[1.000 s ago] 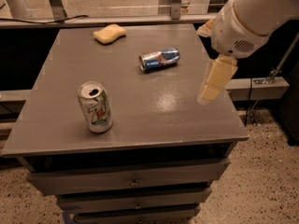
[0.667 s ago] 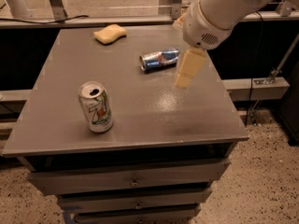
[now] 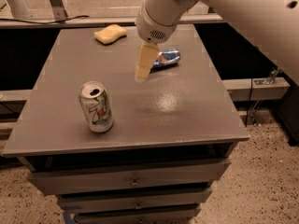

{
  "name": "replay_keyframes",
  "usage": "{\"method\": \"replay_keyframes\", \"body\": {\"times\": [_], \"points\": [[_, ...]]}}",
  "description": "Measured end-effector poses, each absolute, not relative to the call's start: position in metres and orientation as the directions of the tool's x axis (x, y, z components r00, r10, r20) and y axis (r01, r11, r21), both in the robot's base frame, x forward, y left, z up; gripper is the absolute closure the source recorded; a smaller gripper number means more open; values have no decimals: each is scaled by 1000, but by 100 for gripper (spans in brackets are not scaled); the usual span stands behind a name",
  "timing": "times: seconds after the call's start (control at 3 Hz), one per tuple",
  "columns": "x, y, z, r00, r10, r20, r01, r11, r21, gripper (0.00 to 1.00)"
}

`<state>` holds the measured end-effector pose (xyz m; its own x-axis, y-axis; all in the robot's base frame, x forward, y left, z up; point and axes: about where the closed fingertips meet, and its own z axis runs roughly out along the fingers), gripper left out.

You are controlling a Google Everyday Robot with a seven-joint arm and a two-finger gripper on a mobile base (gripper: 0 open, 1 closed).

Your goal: Place redbull can upright

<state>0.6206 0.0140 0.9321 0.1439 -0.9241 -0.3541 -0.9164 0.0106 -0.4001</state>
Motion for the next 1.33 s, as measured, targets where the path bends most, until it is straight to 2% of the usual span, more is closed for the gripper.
{"method": "replay_keyframes", "body": {"times": [0.67, 1.33], "points": [[684, 42, 899, 106, -967, -232, -908, 1, -420, 0], [728, 8, 878, 53, -990, -129, -917, 3, -398, 0]]}}
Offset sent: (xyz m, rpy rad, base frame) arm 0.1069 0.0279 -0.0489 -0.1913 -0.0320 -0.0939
